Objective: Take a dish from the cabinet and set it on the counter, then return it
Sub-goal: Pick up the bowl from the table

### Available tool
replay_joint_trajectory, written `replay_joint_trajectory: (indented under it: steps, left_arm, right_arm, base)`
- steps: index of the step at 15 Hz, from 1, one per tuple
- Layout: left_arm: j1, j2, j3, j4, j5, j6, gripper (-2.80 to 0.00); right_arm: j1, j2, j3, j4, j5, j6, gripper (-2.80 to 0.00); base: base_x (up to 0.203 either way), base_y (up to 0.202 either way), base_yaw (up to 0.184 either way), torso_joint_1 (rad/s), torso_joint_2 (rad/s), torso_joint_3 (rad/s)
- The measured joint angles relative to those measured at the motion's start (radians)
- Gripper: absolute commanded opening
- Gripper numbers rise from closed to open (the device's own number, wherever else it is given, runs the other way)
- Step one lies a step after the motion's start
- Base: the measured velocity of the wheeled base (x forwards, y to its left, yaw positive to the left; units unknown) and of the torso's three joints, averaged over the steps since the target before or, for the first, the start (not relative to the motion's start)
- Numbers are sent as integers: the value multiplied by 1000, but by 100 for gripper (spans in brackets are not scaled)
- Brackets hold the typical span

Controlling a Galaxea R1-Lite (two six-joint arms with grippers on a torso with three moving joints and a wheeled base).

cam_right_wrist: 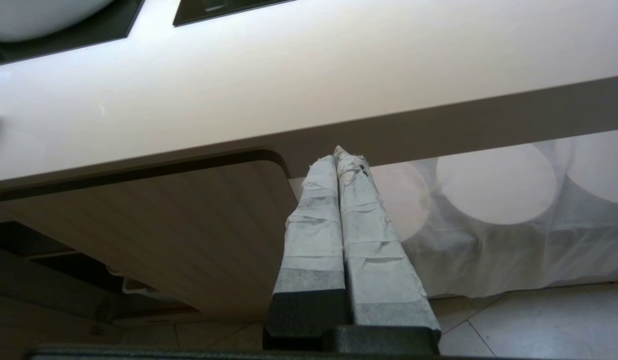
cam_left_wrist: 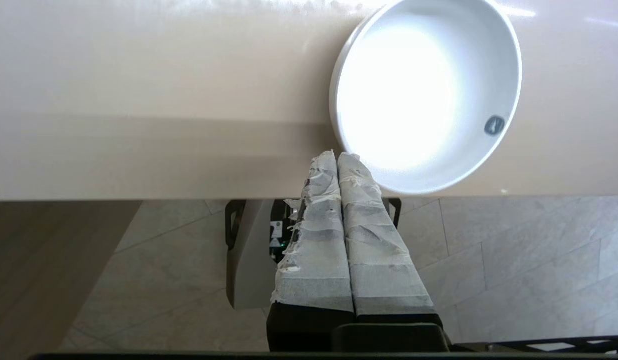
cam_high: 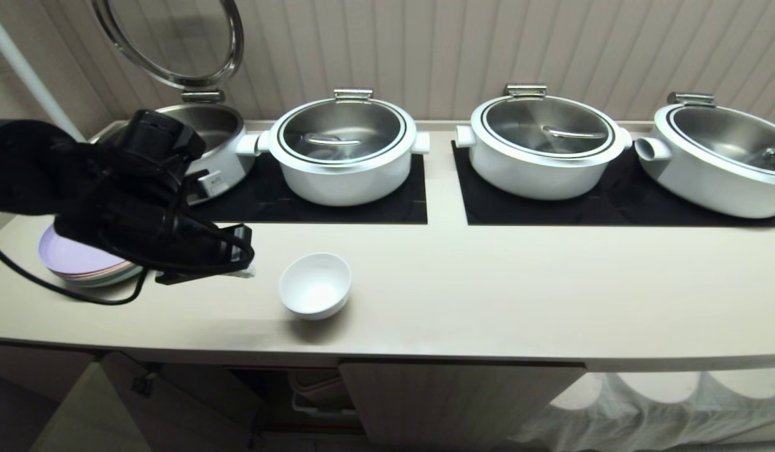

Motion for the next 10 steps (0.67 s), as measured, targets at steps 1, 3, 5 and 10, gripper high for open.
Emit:
replay_joint_trajectory:
  steps: [1,3,5,10]
  left_arm:
    - [-1,33,-41,12,0,0,-280]
    - [-5,82,-111,52,1,-1,-280]
    - [-9,116,-156,62,0,-1,-280]
    - [-11,134,-169,72,-3,-2,0]
  right_arm:
    - [0,0,0,0,0,0,-280]
    - [0,0,0,0,0,0,-280]
    - [0,0,0,0,0,0,-280]
    - [0,0,0,0,0,0,-280]
  base:
    - [0,0,0,0,0,0]
    - [0,0,0,0,0,0]
    - [0,0,0,0,0,0]
    - [0,0,0,0,0,0]
